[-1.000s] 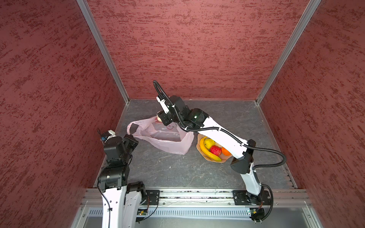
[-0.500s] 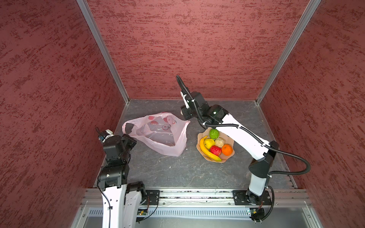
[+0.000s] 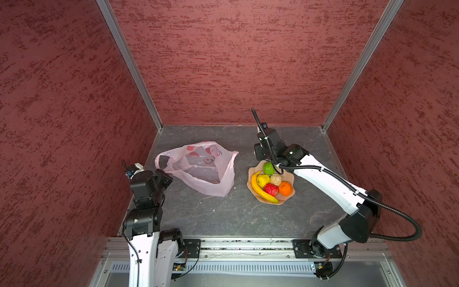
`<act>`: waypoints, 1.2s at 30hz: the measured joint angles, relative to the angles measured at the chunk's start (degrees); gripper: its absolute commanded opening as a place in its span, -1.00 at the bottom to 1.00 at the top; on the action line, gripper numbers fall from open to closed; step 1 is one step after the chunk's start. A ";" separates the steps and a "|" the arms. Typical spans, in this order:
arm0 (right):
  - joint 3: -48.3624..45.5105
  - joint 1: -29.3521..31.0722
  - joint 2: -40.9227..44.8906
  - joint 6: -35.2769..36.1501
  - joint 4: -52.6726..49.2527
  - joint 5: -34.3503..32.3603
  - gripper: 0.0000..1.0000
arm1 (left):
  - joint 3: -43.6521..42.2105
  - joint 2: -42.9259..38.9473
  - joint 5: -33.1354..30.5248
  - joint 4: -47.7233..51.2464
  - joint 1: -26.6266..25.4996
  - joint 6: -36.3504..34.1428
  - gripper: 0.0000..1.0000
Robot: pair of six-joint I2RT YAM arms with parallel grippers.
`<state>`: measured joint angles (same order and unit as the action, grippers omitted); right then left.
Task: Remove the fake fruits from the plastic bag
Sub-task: 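Carry the pale fruit to the bowl while the left gripper stands the bag up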
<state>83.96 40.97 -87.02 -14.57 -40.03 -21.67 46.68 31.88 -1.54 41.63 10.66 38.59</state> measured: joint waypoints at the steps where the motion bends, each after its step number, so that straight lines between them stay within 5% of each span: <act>1: -1.84 0.00 1.05 -0.48 0.02 0.02 -0.63 | 0.00 0.28 0.24 0.00 0.00 -0.09 -1.00; 13: -17.44 0.00 7.93 -5.99 3.85 4.46 -0.63 | 0.00 6.67 3.74 0.33 0.00 -0.55 -1.00; 26: -23.78 0.00 7.58 -8.41 9.07 8.20 -0.60 | 1.01 18.12 5.97 -7.32 -0.39 2.29 -1.00; 36: -28.52 -0.66 7.58 -9.92 12.50 8.85 -0.51 | 1.14 25.64 2.23 -20.02 -7.76 6.21 -1.00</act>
<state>55.44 40.32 -79.44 -24.49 -27.53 -12.82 47.81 57.52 0.69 21.61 2.90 44.80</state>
